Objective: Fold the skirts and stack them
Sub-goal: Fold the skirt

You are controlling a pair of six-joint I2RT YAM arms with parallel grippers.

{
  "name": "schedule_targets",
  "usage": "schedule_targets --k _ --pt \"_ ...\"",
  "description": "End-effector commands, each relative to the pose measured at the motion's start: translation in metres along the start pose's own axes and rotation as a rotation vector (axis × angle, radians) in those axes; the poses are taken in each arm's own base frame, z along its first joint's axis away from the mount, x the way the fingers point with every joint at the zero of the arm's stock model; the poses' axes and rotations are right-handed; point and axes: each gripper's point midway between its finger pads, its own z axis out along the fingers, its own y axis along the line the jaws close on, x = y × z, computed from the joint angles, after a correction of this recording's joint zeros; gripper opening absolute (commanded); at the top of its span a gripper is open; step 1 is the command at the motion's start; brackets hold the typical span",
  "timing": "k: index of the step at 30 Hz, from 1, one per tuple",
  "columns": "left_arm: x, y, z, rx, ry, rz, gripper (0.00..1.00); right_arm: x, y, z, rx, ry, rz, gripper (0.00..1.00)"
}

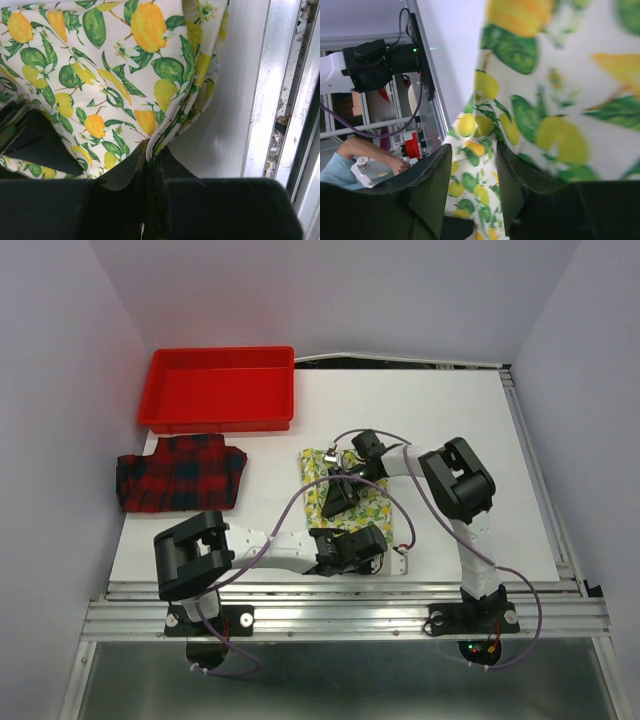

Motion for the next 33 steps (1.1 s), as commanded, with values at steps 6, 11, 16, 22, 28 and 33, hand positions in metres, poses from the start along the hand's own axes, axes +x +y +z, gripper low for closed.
schedule_targets --k 6,11,16,22,28,33 --pt "-0.034 0.013 -0.036 0.022 -0.116 -0.050 0.42 0.005 -0.057 0.010 0.061 -0.027 0.057 0.46" --pt "-0.029 0.004 -0.030 0.057 -0.099 -0.049 0.54 0.002 -0.053 0.008 0.068 -0.033 0.057 0.46" --pt "-0.014 0.006 -0.014 0.013 -0.040 -0.044 0.45 0.009 -0.054 0.009 0.062 -0.023 0.069 0.46" --pt "-0.008 0.004 -0.009 0.006 -0.022 -0.037 0.10 0.011 -0.056 0.009 0.068 -0.018 0.071 0.46" --pt "-0.023 0.001 -0.028 0.073 -0.067 -0.033 0.00 0.013 -0.062 0.007 0.100 -0.001 0.040 0.46" --pt "-0.034 -0.004 -0.052 0.140 -0.114 -0.047 0.00 -0.028 -0.003 -0.014 0.087 -0.053 -0.105 0.52"
